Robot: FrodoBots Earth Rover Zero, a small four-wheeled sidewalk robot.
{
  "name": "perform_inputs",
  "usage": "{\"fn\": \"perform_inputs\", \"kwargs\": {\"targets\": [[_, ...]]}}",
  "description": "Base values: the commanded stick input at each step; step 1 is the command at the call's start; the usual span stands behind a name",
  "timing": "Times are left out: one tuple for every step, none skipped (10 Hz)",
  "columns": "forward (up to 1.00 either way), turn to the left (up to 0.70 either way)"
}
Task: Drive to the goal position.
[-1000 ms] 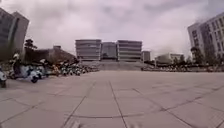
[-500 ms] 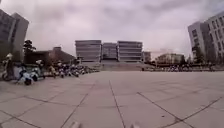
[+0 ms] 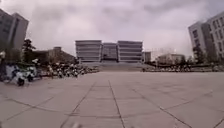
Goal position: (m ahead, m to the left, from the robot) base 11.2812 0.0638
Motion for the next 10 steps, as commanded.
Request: {"fn": "perform_inputs", "kwargs": {"targets": [[0.7, 0.0], [0.7, 0.0], [0.7, 0.0], [0.7, 0.0], [0.7, 0.0], [0.7, 0.0], [0.7, 0.0], [0.7, 0.0], [0.7, 0.0], [0.7, 0.0]]}}
